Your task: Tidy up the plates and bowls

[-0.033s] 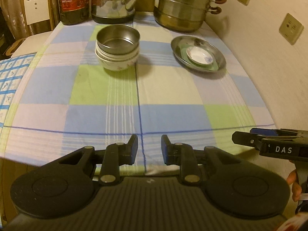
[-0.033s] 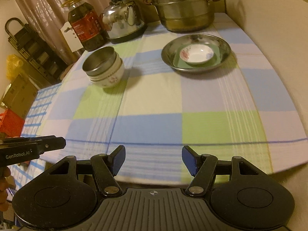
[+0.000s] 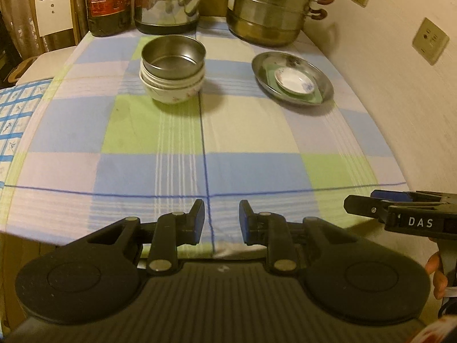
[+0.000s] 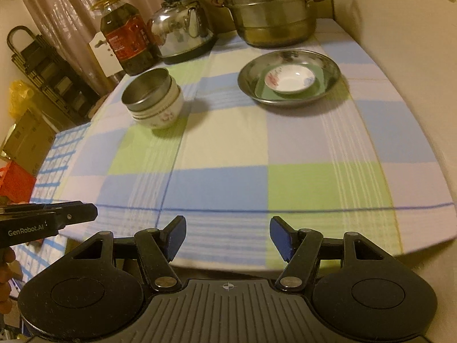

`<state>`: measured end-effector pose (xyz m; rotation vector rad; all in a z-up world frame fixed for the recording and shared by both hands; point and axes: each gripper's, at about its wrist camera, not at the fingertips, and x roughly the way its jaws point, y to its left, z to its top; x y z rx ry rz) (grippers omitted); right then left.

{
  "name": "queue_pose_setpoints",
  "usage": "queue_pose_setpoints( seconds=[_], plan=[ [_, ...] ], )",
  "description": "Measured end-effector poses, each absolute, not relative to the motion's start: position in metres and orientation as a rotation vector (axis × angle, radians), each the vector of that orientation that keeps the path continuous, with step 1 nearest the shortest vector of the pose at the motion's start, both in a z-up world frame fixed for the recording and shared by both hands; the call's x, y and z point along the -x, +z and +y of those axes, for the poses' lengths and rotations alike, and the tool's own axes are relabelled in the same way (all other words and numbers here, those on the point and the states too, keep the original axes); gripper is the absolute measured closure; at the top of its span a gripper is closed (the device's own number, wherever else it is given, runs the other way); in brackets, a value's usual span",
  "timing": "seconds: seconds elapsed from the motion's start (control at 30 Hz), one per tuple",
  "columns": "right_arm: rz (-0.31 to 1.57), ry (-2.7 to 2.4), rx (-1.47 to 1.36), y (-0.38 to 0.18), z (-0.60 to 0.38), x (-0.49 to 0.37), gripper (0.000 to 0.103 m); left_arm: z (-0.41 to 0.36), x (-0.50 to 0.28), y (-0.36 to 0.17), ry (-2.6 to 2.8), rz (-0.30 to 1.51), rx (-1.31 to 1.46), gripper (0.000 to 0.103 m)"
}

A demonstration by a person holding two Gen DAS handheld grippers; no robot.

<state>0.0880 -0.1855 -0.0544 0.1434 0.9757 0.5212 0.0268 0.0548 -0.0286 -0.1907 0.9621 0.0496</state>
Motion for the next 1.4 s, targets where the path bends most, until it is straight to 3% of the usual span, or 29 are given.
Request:
queue_pose_setpoints(
  seconds=[1.4],
  plan=[
    [0.952, 0.529, -0.163, -0.054, -0.210, -0.074, 0.036, 0.045, 0.007, -0.021, 0.143, 0.917, 0.214, 0.080]
  ],
)
